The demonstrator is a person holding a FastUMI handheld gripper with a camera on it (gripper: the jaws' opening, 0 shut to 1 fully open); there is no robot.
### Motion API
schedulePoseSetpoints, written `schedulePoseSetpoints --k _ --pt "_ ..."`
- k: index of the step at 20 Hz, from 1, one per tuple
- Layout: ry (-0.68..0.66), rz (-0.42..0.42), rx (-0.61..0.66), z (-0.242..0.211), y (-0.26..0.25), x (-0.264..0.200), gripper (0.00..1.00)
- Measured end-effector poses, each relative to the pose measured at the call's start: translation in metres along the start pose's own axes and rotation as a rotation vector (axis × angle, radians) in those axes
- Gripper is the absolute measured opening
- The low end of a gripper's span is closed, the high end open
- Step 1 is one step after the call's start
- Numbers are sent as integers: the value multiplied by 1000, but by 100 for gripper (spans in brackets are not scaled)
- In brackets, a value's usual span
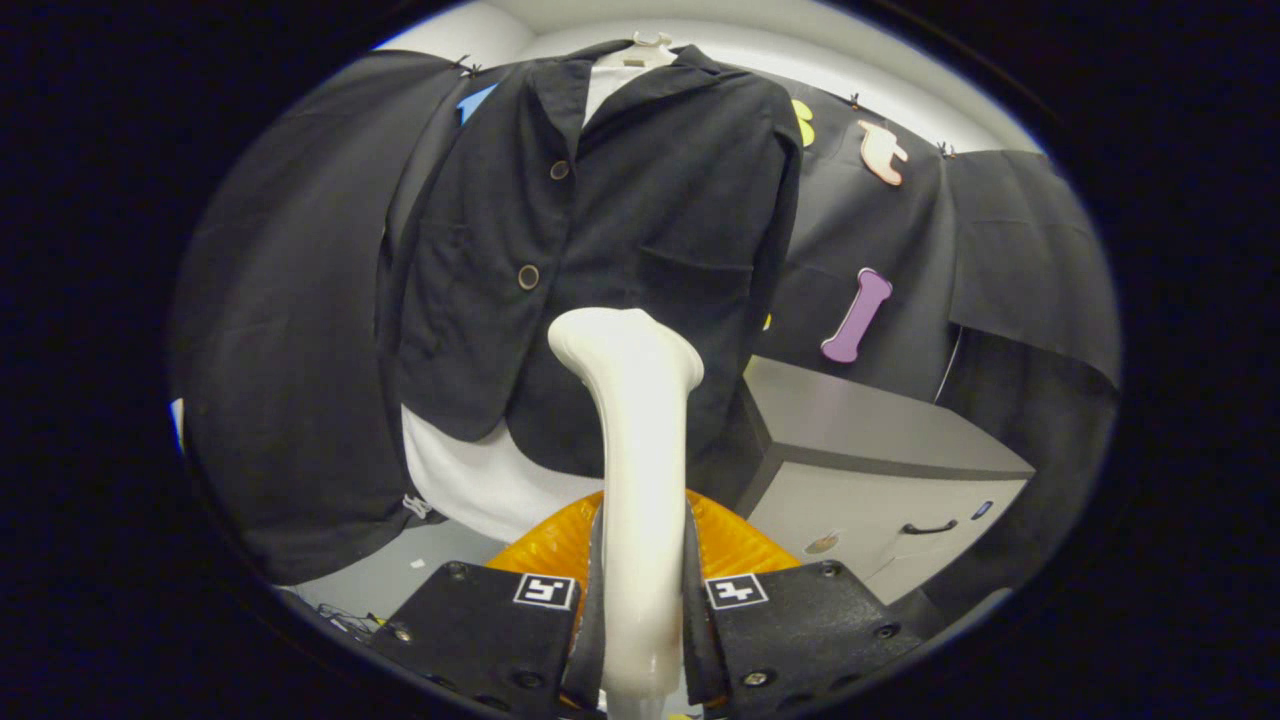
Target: Iron the clothes twice with a garment steamer, once on the left side and once on the right side.
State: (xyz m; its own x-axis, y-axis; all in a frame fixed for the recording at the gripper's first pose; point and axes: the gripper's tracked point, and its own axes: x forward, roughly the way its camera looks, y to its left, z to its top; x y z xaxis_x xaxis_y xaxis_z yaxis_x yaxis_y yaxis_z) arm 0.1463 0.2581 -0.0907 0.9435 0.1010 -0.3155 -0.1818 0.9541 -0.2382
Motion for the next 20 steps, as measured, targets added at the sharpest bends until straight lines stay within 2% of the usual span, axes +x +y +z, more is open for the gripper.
schedulePoseSetpoints --k 7,10,14,20 --pt "105 5 -22 -44 13 3 34" --pt "101 17 -6 -44 15 -7 34" --pt "7 25 0 -3 14 -28 34" --pt "-242 67 0 112 30 -66 34"
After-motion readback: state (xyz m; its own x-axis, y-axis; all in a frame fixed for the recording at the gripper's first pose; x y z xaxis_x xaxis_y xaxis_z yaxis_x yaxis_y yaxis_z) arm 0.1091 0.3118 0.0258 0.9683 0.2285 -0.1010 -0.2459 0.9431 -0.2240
